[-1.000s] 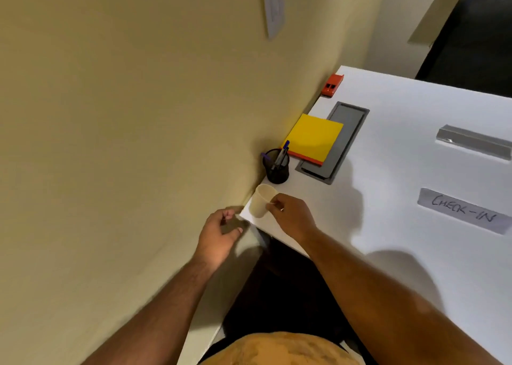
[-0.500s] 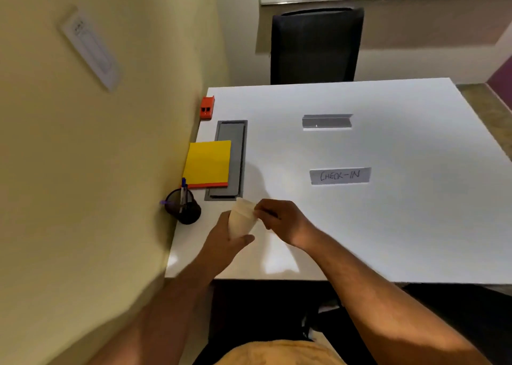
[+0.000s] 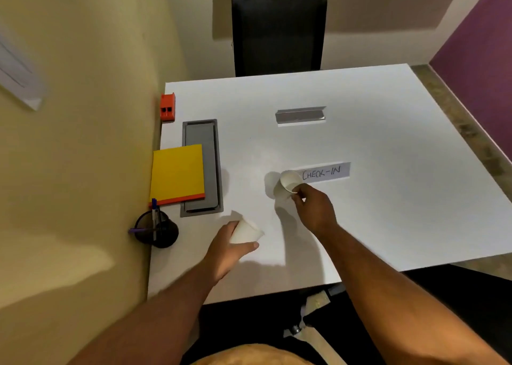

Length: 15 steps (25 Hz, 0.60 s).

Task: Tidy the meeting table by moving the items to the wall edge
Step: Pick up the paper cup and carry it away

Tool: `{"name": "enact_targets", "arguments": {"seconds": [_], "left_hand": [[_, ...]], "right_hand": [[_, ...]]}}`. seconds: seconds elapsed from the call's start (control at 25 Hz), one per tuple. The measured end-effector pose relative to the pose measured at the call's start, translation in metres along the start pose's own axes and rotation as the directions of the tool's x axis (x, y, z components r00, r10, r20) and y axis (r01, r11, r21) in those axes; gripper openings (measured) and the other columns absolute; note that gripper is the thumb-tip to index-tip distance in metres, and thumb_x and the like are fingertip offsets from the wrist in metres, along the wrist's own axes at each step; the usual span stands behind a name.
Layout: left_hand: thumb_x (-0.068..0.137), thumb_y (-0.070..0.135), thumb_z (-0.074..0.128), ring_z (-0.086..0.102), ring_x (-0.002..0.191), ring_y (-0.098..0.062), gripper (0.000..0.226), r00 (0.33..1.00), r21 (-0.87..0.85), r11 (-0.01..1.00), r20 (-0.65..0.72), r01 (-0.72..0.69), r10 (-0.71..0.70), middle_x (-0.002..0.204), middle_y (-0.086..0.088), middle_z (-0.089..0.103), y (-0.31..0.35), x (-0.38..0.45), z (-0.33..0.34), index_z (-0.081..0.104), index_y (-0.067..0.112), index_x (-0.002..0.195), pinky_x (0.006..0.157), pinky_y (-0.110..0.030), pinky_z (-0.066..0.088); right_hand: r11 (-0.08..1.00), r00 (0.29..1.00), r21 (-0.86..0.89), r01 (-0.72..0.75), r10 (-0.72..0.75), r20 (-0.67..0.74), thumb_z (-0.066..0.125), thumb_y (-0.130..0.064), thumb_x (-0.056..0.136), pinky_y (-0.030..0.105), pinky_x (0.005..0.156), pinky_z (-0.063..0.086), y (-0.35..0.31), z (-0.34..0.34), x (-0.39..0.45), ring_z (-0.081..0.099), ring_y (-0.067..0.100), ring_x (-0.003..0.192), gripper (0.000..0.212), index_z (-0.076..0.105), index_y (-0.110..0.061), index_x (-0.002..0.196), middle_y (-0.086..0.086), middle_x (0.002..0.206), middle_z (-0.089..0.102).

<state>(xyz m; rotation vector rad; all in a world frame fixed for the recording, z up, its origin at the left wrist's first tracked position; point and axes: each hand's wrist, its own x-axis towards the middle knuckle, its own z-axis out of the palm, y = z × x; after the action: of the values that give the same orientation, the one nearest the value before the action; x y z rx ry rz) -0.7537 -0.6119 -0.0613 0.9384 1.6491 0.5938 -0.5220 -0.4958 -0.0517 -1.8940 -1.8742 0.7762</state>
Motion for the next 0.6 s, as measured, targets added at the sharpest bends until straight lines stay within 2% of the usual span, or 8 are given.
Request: {"name": "enact_targets", "arguments": {"seconds": [0.16,0.32,0.44,0.6], "left_hand": [[0.073,0.028,0.092,0.061,0.107,-0.013,0.068,0.996,0.124,0.992,0.09,-0.024,0.013,0.119,0.006,0.064,-0.013,0.008,-0.021,0.056,0.028,0.132,0.082,-0.029,0.051],[0.073,0.028,0.092,0.058,0.108,-0.012,0.069,0.994,0.201,0.978,0.105,-0.048,0.027,0.116,0.015,0.059,-0.025,0.014,-0.033,0.051,0.033,0.128,0.086,-0.027,0.046],[0.069,0.034,0.095,0.06,0.107,-0.007,0.07,0.997,0.181,0.983,0.081,-0.03,0.015,0.116,0.016,0.063,-0.029,0.015,-0.025,0.053,0.036,0.125,0.085,-0.029,0.05],[0.068,0.031,0.095,0.064,0.108,-0.013,0.066,0.997,0.078,0.996,0.072,-0.042,0.036,0.117,0.017,0.066,-0.015,0.014,0.011,0.057,0.035,0.122,0.084,-0.03,0.052]], "right_hand": [[0.987,0.986,-0.152,0.059,-0.033,0.166,0.062,-0.03,0.1,0.041,0.087,0.058,-0.017,0.037,0.018,0.071,0.03,0.104,0.024,0.067,-0.019,0.121,0.004,0.112,0.077],[0.966,0.937,-0.224,0.126,-0.042,0.348,0.064,-0.034,0.097,0.043,0.094,0.056,-0.017,0.051,0.028,0.068,0.032,0.114,0.048,0.055,-0.016,0.14,0.008,0.126,0.071],[0.967,0.95,-0.22,0.131,-0.059,0.307,0.065,-0.034,0.097,0.04,0.089,0.057,-0.014,0.041,0.017,0.068,0.028,0.109,0.052,0.051,-0.018,0.143,0.005,0.121,0.072],[0.999,0.993,0.03,0.022,-0.025,0.114,0.067,-0.039,0.098,0.032,0.081,0.055,-0.017,0.013,-0.023,0.069,0.016,0.092,0.035,0.065,-0.021,0.128,-0.003,0.102,0.075]]}}
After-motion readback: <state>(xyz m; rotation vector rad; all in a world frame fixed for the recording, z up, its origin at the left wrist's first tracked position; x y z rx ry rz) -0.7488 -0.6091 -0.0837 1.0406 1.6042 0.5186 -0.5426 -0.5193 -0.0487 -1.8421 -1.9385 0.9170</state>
